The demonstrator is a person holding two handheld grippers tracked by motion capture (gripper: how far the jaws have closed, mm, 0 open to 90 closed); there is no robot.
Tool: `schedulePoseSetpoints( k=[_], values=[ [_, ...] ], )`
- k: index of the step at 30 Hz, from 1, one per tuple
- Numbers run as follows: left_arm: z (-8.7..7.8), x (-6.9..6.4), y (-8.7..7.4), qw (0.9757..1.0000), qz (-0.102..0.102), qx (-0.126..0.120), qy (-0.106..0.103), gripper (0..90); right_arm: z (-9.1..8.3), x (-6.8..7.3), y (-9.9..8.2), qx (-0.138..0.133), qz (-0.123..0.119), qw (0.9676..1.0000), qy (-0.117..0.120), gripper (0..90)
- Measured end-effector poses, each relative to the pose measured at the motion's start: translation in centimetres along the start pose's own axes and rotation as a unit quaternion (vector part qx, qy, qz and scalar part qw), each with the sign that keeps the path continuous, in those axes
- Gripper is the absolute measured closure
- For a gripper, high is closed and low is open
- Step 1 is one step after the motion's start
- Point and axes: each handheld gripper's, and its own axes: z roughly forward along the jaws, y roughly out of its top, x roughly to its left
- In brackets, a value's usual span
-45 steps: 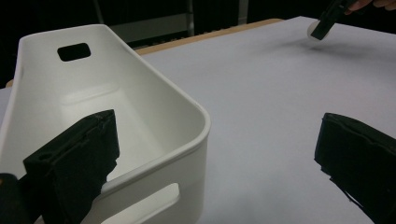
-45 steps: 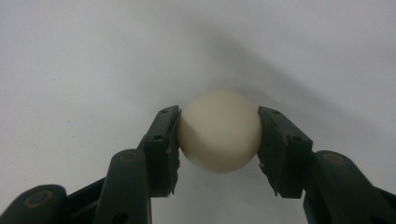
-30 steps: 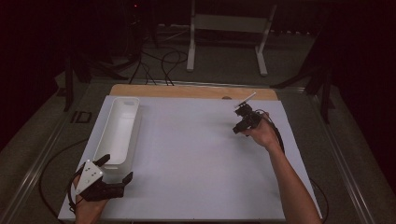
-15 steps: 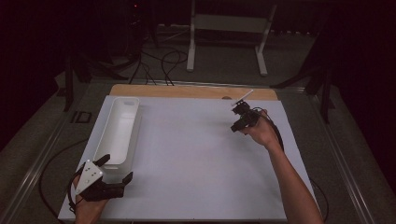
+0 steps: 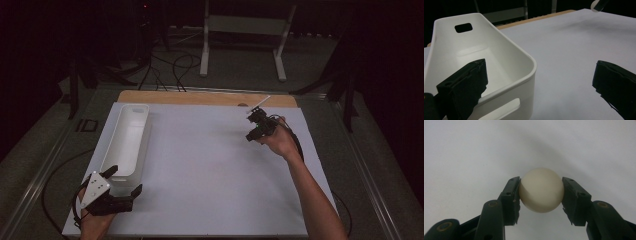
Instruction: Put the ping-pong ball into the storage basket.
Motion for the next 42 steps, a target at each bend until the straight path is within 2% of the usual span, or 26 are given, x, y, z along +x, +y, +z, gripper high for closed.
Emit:
schedulePoseSetpoints(
  k=[16, 33, 42],
  values=[
    [0.0, 0.0, 0.0, 1.0, 0.0, 0.0, 0.001, 0.3, -0.9, 1.2, 0.5, -0.008, -0.019, 0.9998, 0.002, 50.9],
    [0.0, 0.0, 0.0, 1.0, 0.0, 0.0, 0.0, 0.3, -1.9, 3.0, 1.6, -0.016, -0.052, 0.9985, 0.005, 50.9],
    [0.0, 0.0, 0.0, 1.0, 0.0, 0.001, 0.0, 0.3, -2.3, 3.7, 2.0, -0.02, -0.058, 0.9981, 0.01, 50.9]
  ],
)
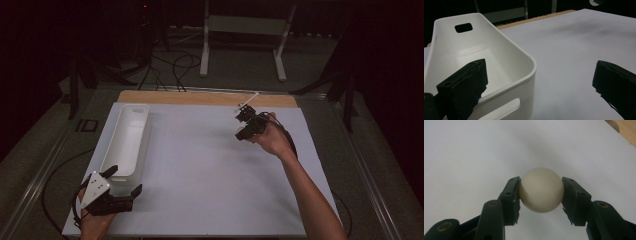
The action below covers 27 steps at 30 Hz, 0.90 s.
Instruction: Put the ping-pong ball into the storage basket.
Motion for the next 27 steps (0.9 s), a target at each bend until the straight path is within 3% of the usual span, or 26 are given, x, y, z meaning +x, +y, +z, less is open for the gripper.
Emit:
schedulePoseSetpoints(
  k=[27],
  values=[
    [0.0, 0.0, 0.0, 1.0, 0.0, 0.0, 0.0, 0.3, -0.4, 1.6, 1.2, -0.011, -0.017, 0.9998, 0.009, 50.9]
  ],
)
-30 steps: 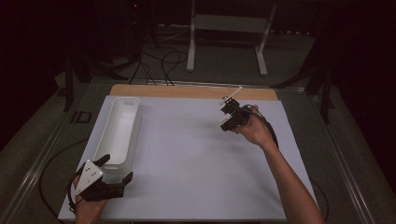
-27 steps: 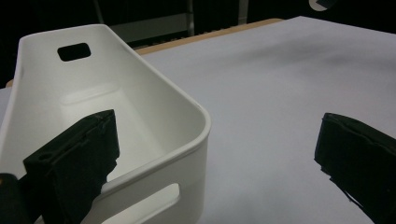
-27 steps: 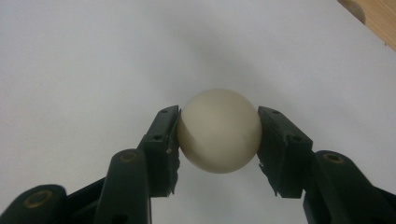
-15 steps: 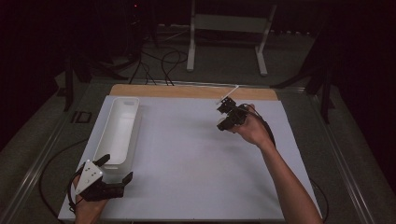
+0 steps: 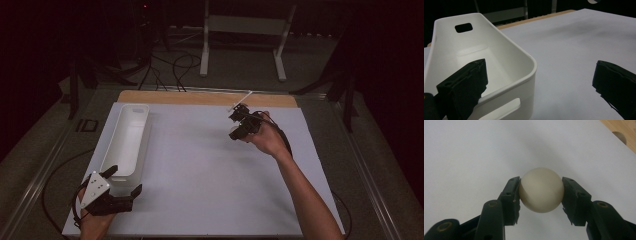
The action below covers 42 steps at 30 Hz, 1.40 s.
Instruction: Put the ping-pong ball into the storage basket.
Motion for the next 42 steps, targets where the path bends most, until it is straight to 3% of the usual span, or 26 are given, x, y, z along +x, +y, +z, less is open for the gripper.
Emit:
schedulePoseSetpoints(
  k=[42],
  values=[
    [0.0, 0.0, 0.0, 1.0, -0.001, 0.0, 0.001, 0.3, -0.5, 2.9, 2.2, -0.015, -0.03, 0.9992, 0.023, 50.9]
  ],
)
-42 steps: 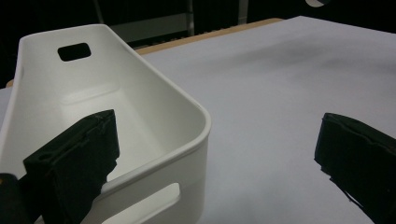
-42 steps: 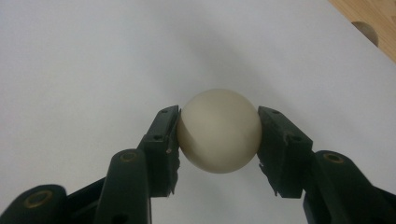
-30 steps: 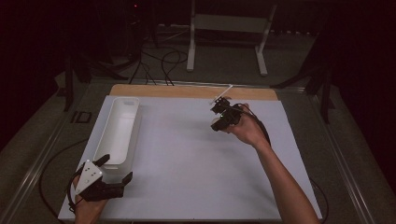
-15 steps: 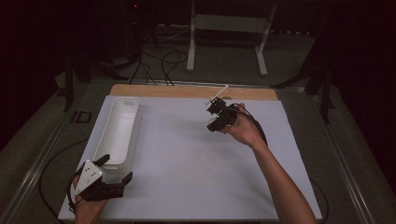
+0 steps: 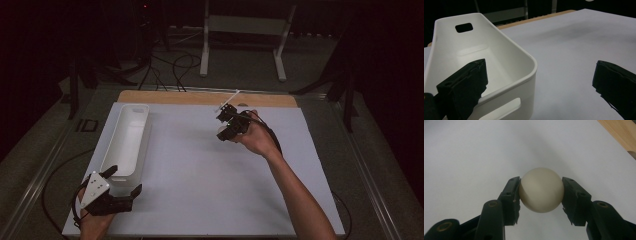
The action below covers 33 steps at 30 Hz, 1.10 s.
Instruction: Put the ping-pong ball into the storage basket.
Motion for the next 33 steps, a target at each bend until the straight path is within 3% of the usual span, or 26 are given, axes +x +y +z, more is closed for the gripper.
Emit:
schedulePoseSetpoints(
  k=[33],
  values=[
    [-0.1, 0.0, 0.0, 1.0, 0.0, 0.0, 0.0, 0.3, 0.0, 1.6, 1.7, -0.005, -0.017, 0.9998, 0.013, 50.9]
  ],
)
